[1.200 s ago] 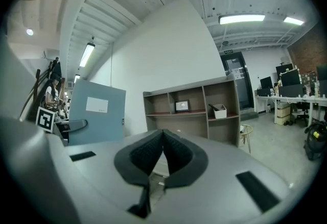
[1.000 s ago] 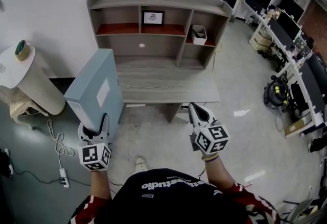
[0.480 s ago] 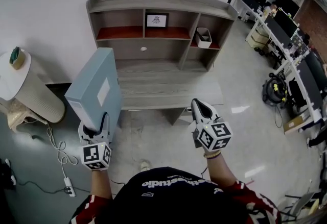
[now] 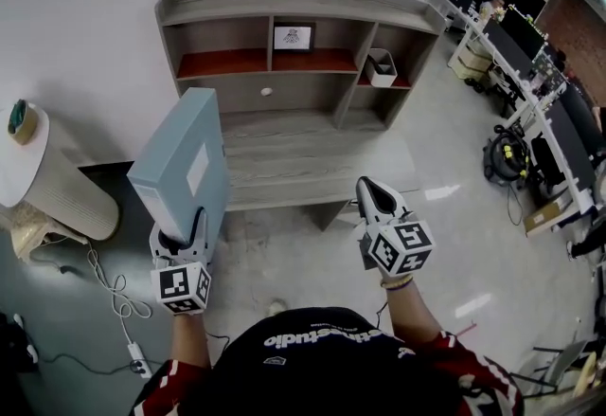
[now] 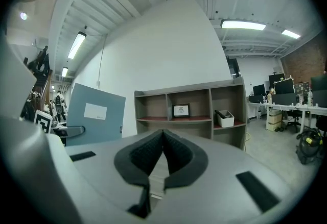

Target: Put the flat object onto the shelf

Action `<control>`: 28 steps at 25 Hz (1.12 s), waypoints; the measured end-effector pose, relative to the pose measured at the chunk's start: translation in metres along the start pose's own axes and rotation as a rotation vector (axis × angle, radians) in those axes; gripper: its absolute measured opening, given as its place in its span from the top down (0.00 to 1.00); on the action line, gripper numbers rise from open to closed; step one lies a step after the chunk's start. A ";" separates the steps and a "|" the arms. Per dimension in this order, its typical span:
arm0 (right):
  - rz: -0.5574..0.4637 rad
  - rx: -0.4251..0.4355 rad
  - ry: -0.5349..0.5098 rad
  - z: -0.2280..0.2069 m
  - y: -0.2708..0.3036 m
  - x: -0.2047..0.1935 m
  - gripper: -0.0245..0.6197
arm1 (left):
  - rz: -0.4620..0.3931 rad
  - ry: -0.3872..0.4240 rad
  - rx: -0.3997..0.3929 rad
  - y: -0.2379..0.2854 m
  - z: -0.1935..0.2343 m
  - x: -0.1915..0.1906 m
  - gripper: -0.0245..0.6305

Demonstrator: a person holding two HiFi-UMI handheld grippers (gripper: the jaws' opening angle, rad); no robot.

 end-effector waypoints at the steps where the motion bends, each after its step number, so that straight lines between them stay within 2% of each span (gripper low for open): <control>1: 0.001 -0.002 -0.003 0.002 0.000 0.000 0.96 | 0.003 0.000 -0.003 0.001 0.002 -0.002 0.55; 12: 0.005 0.020 -0.008 0.014 0.004 0.006 0.96 | 0.020 -0.020 -0.014 0.005 0.002 -0.006 0.55; 18: -0.008 0.046 0.014 -0.013 0.050 0.002 0.96 | 0.024 -0.001 -0.003 0.047 -0.005 -0.015 0.55; 28: -0.030 0.110 0.020 -0.042 0.124 0.018 0.96 | 0.055 -0.008 0.045 0.117 0.000 -0.026 0.55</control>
Point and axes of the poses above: the fingertips, and each gripper's own axes: y forward along the fingers, z to its left, x out of its top, the point moved 10 cm from there along -y, backward along the fingers, and after that the axes turned 12 degrees about -x, right-handed, at the moved point
